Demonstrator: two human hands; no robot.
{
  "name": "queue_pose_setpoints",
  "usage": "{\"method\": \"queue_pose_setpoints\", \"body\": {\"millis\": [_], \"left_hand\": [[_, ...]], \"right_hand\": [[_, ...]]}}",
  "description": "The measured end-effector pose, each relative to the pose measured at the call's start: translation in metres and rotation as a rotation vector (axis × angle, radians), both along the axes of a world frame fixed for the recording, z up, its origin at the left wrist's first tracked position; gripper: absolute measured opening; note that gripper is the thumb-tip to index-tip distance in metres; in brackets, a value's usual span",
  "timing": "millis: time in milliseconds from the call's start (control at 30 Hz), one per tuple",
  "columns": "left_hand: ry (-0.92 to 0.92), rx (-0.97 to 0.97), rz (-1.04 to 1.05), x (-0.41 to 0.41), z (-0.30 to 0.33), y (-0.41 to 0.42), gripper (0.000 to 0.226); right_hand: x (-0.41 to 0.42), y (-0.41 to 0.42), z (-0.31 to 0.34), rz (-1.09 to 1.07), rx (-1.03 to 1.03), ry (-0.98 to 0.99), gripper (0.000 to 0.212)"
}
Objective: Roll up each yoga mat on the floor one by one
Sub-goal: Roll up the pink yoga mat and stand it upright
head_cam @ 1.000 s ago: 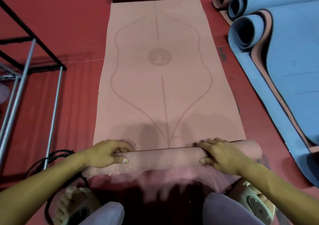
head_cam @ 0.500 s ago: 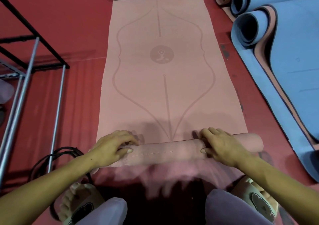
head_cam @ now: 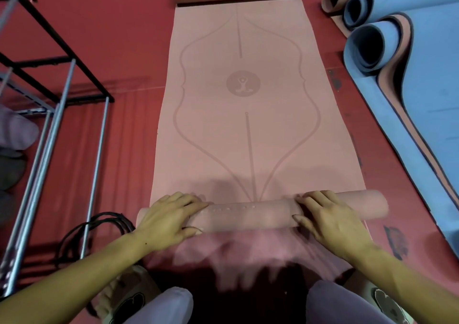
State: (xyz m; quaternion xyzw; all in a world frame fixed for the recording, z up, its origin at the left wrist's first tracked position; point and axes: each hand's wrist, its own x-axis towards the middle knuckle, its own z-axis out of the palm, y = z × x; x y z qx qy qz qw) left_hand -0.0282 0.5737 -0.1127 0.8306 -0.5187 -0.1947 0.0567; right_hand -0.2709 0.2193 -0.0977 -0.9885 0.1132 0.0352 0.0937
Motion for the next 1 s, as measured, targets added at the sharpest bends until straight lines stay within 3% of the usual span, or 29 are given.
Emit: {"method": "queue_pose_setpoints", "body": {"millis": [100,167,300,433,567,700,833,1000], "left_hand": [[0.045,0.029,0.037,0.012,0.009,-0.01,0.071],[0.078,0.041,0.056,0.016,0.015,-0.015,0.064],[0.129,0.034,0.091,0.022,0.013,-0.014,0.061],[0.069,0.026,0.084,0.025,0.012,-0.014,0.059],[0.097,-0.022,0.196,0.029,0.018,-0.017,0.055],[0.096,-0.008,0.196,0.031,0.018,-0.019,0.049],[0.02,-0.042,0.202,0.029,0.017,-0.019,0.051],[0.008,-0.083,0.21,0.023,0.015,-0.017,0.045]], "right_hand": [[0.002,-0.002,-0.002,0.028,-0.002,0.055,0.072],[0.006,-0.003,-0.001,-0.004,-0.003,0.067,0.076],[0.015,-0.005,0.002,-0.012,-0.08,0.063,0.071],[0.026,-0.013,0.004,0.004,-0.063,0.103,0.074],[0.035,-0.013,0.011,-0.058,-0.004,0.106,0.051],[0.039,-0.014,0.013,-0.085,0.047,0.145,0.042],[0.04,-0.013,0.013,-0.095,0.06,0.167,0.044],[0.04,-0.008,0.013,-0.106,-0.067,0.126,0.046]]}}
